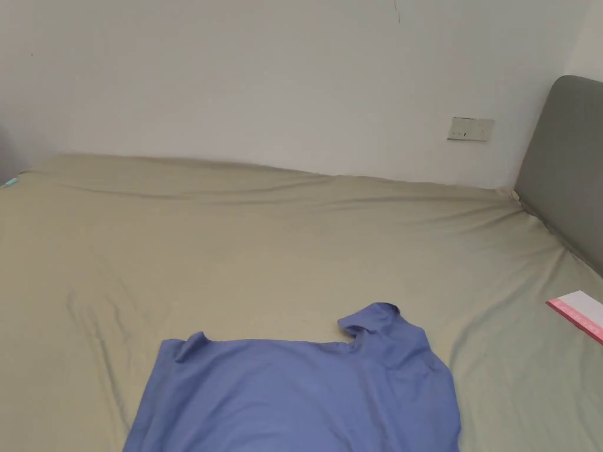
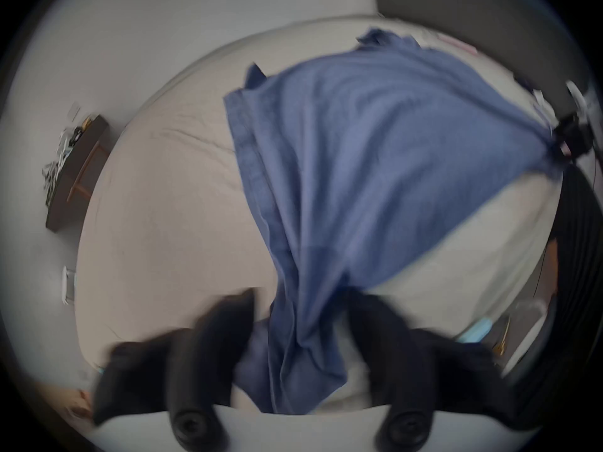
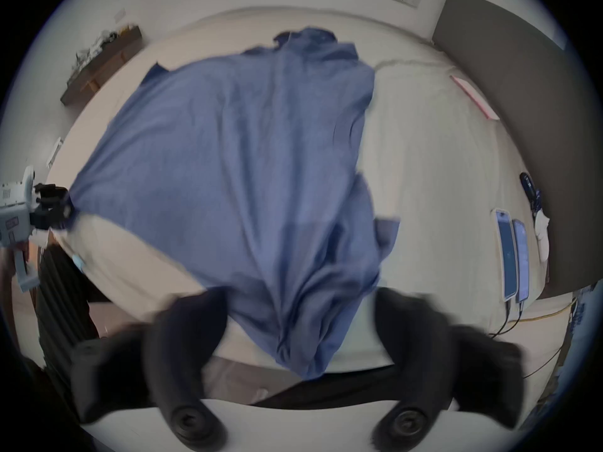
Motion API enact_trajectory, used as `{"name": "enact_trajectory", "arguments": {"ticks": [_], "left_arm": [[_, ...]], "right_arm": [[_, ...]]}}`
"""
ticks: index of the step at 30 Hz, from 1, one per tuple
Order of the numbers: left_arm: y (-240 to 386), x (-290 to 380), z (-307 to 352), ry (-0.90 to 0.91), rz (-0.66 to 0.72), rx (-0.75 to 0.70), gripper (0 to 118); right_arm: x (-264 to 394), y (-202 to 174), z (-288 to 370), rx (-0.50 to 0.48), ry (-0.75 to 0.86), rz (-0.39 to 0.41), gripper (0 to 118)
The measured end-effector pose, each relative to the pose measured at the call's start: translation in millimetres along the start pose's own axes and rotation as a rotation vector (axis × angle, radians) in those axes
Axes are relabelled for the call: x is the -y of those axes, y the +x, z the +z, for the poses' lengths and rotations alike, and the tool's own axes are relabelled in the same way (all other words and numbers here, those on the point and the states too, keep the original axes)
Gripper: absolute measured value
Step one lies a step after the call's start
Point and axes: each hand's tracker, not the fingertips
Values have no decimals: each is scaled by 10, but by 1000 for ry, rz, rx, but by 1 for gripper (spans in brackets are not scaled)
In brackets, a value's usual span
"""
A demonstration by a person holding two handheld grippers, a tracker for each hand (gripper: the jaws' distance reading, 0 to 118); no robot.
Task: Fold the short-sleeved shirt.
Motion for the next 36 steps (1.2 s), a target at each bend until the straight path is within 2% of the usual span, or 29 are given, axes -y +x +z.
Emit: {"name": "enact_trajectory", "arguments": {"ticks": [1, 2, 4, 10, 12, 13, 14, 15, 16, 19, 20, 22, 31, 36], "left_arm": [[-29, -62, 47, 22, 30, 20, 98], [-63, -155, 132, 60, 63, 44, 113], [-133, -381, 348, 183, 116, 46, 112], [-263, -1165, 1332, 627, 343, 29, 104], [-205, -1374, 1655, 767, 344, -9, 90], [-165, -1444, 1774, 819, 335, -44, 79], [-108, -1512, 1890, 871, 318, -90, 60], [-44, -1572, 1974, 911, 297, -131, 46], [16, -1626, 2035, 937, 280, -168, 34], [146, -1732, 2159, 997, 248, -210, 23], [191, -1772, 2160, 1003, 251, -226, 11], [251, -1831, 2153, 1005, 241, -238, 0], [307, -2055, 1757, 954, 216, -232, 0], [22, -2113, 815, 741, 269, -161, 0]], "right_arm": [[-88, 50, 112, 3, 50, -11, 106], [-208, 72, 258, 3, 112, -21, 106], [-457, 78, 554, 0, 240, -15, 106], [-1182, -318, 1550, 32, 707, 45, 106], [-1327, -492, 1827, 55, 823, 75, 103], [-1388, -592, 1899, 76, 858, 87, 100], [-1435, -682, 1996, 88, 901, 96, 87], [-1459, -759, 2071, 90, 945, 107, 65], [-1473, -827, 2125, 82, 973, 118, 32], [-1523, -1051, 2160, 125, 1029, 136, 2], [-1549, -1103, 2161, 130, 1038, 149, 2], [-1605, -1180, 2131, 127, 1030, 165, 2], [-1792, -1226, 1753, 188, 1015, 194, 2], [-1916, -1043, 1310, 189, 926, 167, 2]]}}
